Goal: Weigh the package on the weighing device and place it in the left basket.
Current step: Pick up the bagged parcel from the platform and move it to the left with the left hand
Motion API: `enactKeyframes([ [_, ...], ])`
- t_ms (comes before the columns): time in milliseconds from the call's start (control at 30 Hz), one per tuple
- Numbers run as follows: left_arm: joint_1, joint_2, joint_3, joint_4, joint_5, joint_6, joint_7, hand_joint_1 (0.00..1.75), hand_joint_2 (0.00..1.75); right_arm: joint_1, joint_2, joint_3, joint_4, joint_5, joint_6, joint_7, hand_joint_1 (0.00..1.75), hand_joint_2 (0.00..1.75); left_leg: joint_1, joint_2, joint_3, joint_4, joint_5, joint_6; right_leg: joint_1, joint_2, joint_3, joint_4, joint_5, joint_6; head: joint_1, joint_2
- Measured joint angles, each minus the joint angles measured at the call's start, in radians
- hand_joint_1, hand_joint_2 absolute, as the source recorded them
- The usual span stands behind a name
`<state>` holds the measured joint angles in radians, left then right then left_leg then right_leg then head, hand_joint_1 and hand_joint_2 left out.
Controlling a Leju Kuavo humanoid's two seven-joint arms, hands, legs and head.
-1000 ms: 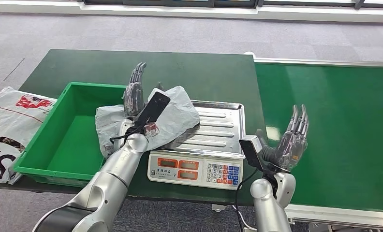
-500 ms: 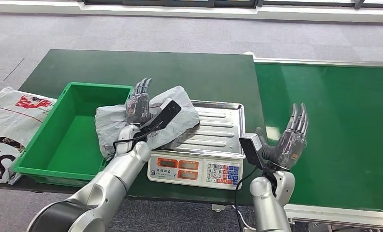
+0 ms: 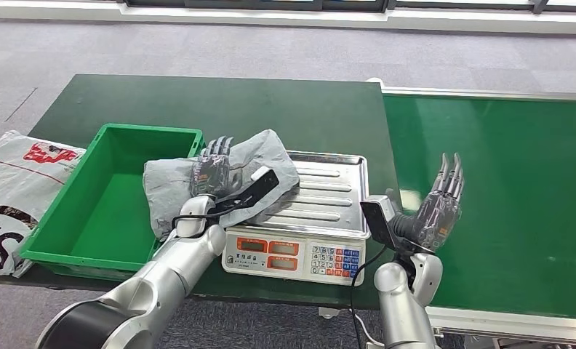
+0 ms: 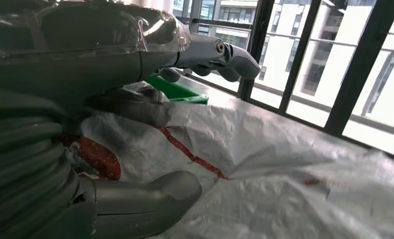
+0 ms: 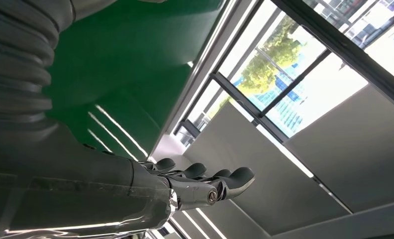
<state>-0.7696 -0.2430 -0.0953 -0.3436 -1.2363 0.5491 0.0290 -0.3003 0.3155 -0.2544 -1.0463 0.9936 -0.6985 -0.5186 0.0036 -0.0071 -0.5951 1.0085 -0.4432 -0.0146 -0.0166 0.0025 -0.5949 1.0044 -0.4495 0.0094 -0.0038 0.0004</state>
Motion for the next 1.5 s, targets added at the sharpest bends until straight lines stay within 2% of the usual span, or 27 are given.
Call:
enactKeyframes([
  [167, 0.0, 0.002, -0.027, 0.013, -0.046, -0.074, 0.035, 0.0, 1.75, -0.009, 0.001, 0.0, 0.004, -0.002, 0.0, 0.013, 0.0, 1.75, 0.0, 0.0, 0.0, 0.0, 0.0, 0.0, 0.0, 0.0, 0.0, 0.0, 0.0, 0.0, 0.0, 0.0],
  [200, 0.0, 0.002, -0.029, 0.014, -0.05, -0.085, 0.036, 0.09, 1.75, -0.01, 0.001, 0.0, 0.004, -0.002, 0.0, 0.014, 0.0, 1.75, 0.0, 0.0, 0.0, 0.0, 0.0, 0.0, 0.0, 0.0, 0.0, 0.0, 0.0, 0.0, 0.0, 0.0],
  [300, 0.0, 0.002, -0.032, 0.017, -0.057, -0.112, 0.035, 1.4, 1.75, -0.01, 0.001, 0.0, 0.004, -0.005, 0.0, 0.016, 0.0, 1.75, 0.0, 0.0, 0.0, 0.0, 0.0, 0.0, 0.0, 0.0, 0.0, 0.0, 0.0, 0.0, 0.0, 0.0],
  [333, 0.0, 0.002, -0.033, 0.018, -0.056, -0.124, 0.033, 1.75, 1.75, -0.01, 0.001, 0.0, 0.004, -0.007, 0.0, 0.017, 0.0, 1.75, 0.0, 0.0, 0.001, 0.0, 0.0, 0.0, 0.0, 0.0, 0.001, 0.0, 0.0, 0.0, 0.0, 0.0],
  [533, -0.002, 0.002, -0.034, 0.019, -0.037, -0.18, -0.001, 1.75, 1.75, -0.011, 0.001, 0.004, 0.004, -0.012, 0.0, 0.034, 0.0, 1.75, 0.0, 0.0, 0.002, 0.0, 0.0, 0.0, 0.0, 0.0, 0.003, 0.0, 0.0, 0.0, 0.0, 0.0],
  [1067, -0.001, 0.003, -0.032, 0.017, -0.067, -0.17, -0.011, 1.75, 1.75, -0.012, 0.0, 0.033, 0.004, -0.024, 0.0, 0.072, 0.0, 1.75, 0.0, 0.0, 0.004, 0.0, 0.0, 0.0, 0.0, 0.0, 0.004, 0.0, 0.0, 0.0, 0.0, 0.0],
  [1167, 0.004, 0.004, -0.029, 0.016, -0.093, -0.111, 0.002, 1.75, 1.75, -0.012, 0.0, 0.035, 0.004, -0.023, 0.0, 0.072, 0.0, 1.75, 0.0, 0.0, 0.004, 0.0, 0.0, 0.0, 0.0, 0.0, 0.004, 0.0, 0.0, 0.0, 0.0, 0.0],
  [1333, 0.032, 0.017, -0.016, -0.035, -0.159, 0.112, 0.045, 1.75, 1.75, -0.009, 0.0, 0.034, -0.005, -0.019, 0.0, 0.073, 0.0, 1.75, 0.0, 0.001, 0.003, 0.0, 0.0, 0.0, 0.0, 0.001, 0.002, 0.0, 0.0, 0.0, 0.0, 0.0],
  [1500, 0.071, 0.033, 0.031, -0.189, -0.232, 0.146, 0.058, 1.75, 1.75, -0.008, 0.0, 0.034, -0.012, -0.013, 0.0, 0.072, 0.0, 1.75, 0.0, 0.001, 0.002, 0.0, 0.0, 0.0, 0.0, 0.001, 0.002, 0.0, 0.0, 0.0, 0.0, 0.0],
])
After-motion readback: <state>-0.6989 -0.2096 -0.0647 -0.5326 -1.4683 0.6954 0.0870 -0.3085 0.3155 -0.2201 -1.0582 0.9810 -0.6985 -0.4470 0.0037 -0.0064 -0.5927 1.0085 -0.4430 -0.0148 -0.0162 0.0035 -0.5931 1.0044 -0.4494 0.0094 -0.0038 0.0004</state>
